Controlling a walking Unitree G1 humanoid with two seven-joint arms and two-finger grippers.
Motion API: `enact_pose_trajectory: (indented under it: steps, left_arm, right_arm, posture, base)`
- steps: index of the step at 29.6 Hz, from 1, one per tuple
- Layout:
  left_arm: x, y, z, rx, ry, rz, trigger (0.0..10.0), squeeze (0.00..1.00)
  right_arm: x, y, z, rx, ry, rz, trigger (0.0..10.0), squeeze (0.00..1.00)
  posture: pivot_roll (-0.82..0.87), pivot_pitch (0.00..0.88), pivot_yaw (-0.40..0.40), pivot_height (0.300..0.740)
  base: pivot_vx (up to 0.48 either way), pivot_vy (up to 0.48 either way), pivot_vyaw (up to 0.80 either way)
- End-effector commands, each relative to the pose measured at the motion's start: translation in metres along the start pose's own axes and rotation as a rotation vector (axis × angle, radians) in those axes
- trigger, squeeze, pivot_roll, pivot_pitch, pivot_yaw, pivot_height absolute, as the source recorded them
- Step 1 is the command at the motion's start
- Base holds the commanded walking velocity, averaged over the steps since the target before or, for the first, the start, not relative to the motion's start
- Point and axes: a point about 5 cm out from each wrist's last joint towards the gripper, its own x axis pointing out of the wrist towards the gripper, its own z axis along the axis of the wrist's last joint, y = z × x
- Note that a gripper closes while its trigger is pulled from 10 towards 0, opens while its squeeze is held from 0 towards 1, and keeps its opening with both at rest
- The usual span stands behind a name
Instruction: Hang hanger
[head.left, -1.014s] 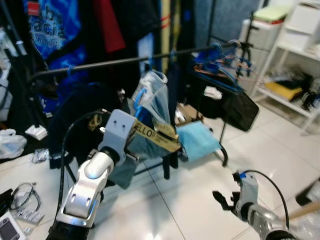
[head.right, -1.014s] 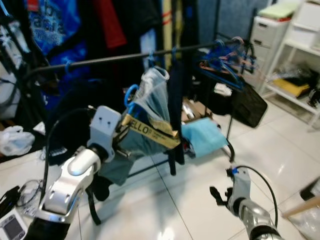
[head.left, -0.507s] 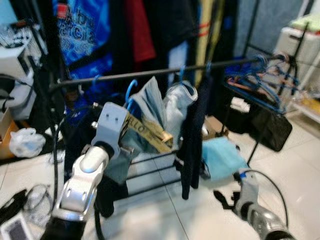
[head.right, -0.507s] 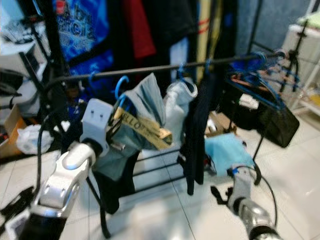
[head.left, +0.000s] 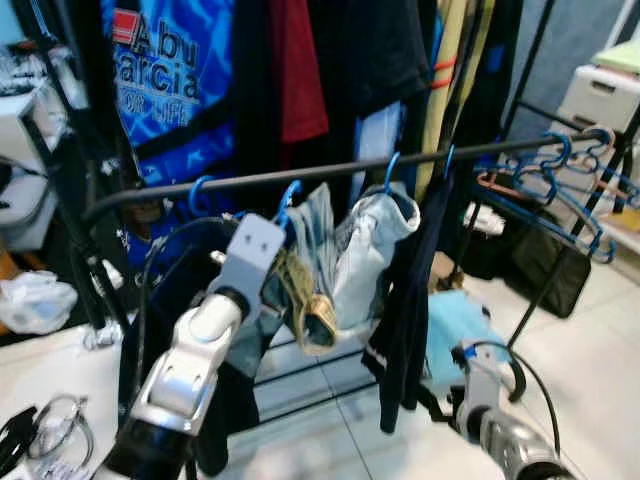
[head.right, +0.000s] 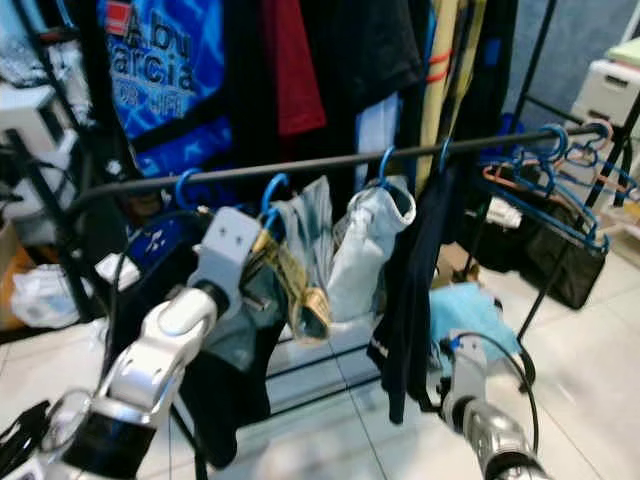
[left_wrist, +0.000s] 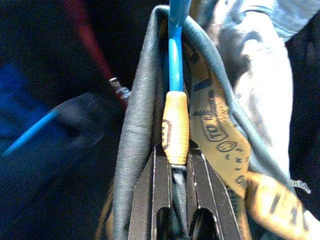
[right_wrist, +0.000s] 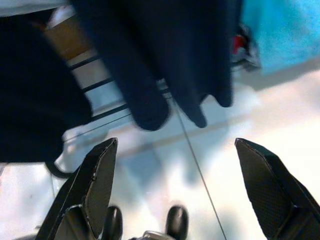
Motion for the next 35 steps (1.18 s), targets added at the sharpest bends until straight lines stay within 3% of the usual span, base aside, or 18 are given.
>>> enact_pose_trajectory:
  steps: [1, 6, 12, 22, 24, 31, 32, 35]
  left_arm:
    - [0.005, -0.009, 0.008, -0.005, -0.022, -0.021, 10.0, 0.00]
    - [0.006, -0.011, 0.009, -0.016, -0.020, -0.021, 10.0, 0.00]
    - [0.007, -0.009, 0.012, -0.097, -0.024, 0.040, 10.0, 0.00]
    - [-0.008, 0.005, -0.020, -0.111, 0.130, 0.129, 10.0, 0.00]
    - [-0.018, 0.016, -0.030, -0.133, 0.172, 0.205, 10.0, 0.00]
    - [-0.032, 0.029, -0.042, -0.143, 0.211, 0.285, 10.0, 0.00]
    - [-0.038, 0.028, -0.050, -0.148, 0.238, 0.277, 10.0, 1.00]
    - [-0.043, 0.024, -0.057, -0.161, 0.255, 0.239, 10.0, 1.00]
  right_arm:
    - [-0.002, -0.005, 0.001, 0.008, -0.002, -0.019, 10.0, 0.00]
    - [-0.002, -0.006, 0.002, 0.012, -0.012, -0.028, 10.0, 0.00]
    - [-0.001, -0.005, 0.001, 0.005, 0.000, -0.032, 10.0, 0.00]
    - [-0.002, -0.005, -0.003, -0.007, 0.028, -0.040, 10.0, 0.00]
    - [-0.002, -0.006, -0.004, -0.011, 0.036, -0.045, 10.0, 0.00]
    - [-0.002, -0.006, -0.005, -0.015, 0.044, -0.047, 10.0, 0.00]
    - [-0.002, -0.006, -0.006, -0.016, 0.048, -0.046, 10.0, 0.00]
    - [-0.002, -0.005, -0.007, -0.019, 0.052, -0.044, 10.0, 0.00]
  posture:
    - [-0.06, 0.000, 0.014, 0.740]
    - [-0.06, 0.000, 0.015, 0.740]
    - [-0.06, 0.000, 0.016, 0.740]
    - [-0.05, 0.000, 0.019, 0.740]
    - [-0.05, 0.000, 0.019, 0.740]
    - [-0.05, 0.000, 0.016, 0.740]
    - [-0.04, 0.000, 0.014, 0.740]
    - [-0.04, 0.000, 0.013, 0.740]
  base:
    - [0.337, 0.000, -0.80]
    - [0.333, 0.000, -0.16]
    - [0.154, 0.000, 0.00]
    - [0.000, 0.000, 0.00]
    - [0.000, 0.000, 0.00]
    - [0.000, 0.000, 0.00]
    - [0.000, 0.000, 0.00]
    - [0.000, 0.000, 0.00]
